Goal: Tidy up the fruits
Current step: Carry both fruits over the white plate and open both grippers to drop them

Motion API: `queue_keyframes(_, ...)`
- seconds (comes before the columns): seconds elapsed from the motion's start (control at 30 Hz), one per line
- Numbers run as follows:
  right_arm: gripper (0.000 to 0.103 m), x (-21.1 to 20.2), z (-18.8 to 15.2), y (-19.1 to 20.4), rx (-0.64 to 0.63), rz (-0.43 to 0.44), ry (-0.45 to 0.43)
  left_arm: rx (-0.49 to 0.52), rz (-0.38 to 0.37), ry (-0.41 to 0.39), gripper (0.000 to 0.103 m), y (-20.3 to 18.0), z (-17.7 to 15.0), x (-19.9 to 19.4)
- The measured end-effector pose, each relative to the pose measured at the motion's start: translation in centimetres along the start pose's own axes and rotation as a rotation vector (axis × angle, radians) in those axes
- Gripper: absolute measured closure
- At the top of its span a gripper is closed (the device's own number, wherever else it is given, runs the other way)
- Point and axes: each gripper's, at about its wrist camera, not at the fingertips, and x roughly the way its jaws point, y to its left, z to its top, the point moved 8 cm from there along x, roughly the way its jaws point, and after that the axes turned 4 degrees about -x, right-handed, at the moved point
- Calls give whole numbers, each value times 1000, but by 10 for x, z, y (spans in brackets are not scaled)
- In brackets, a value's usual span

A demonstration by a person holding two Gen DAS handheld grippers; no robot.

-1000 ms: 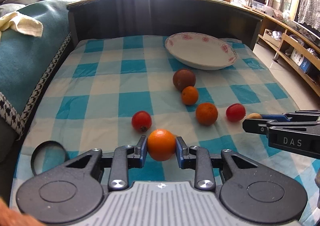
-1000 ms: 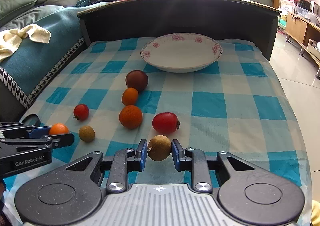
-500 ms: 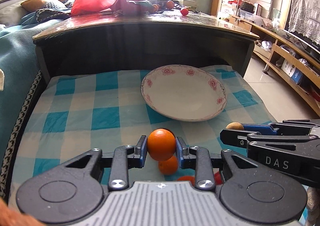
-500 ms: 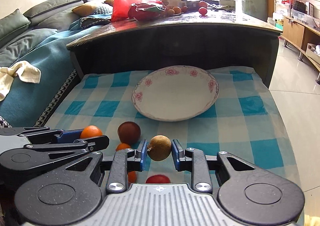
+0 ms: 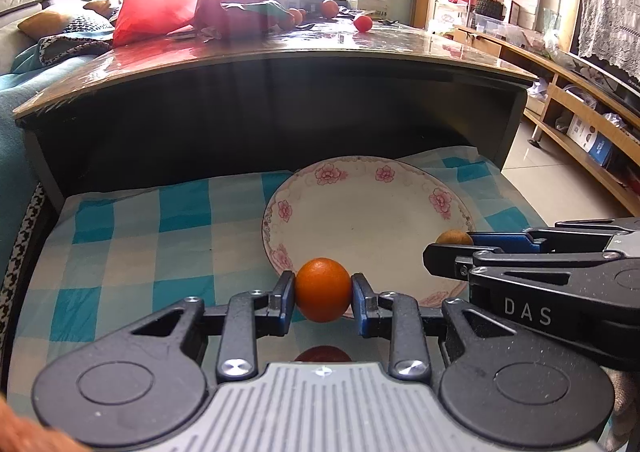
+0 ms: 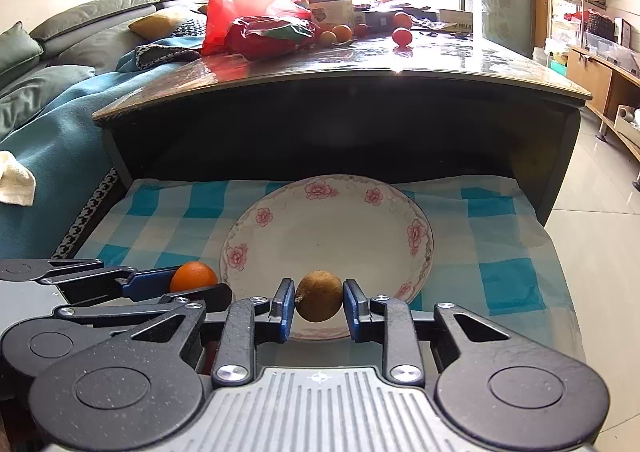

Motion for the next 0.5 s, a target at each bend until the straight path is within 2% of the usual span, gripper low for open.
queue_keyframes(0.5, 79, 37, -1, -15, 8, -5, 51, 19, 6, 17, 65, 0, 4, 32)
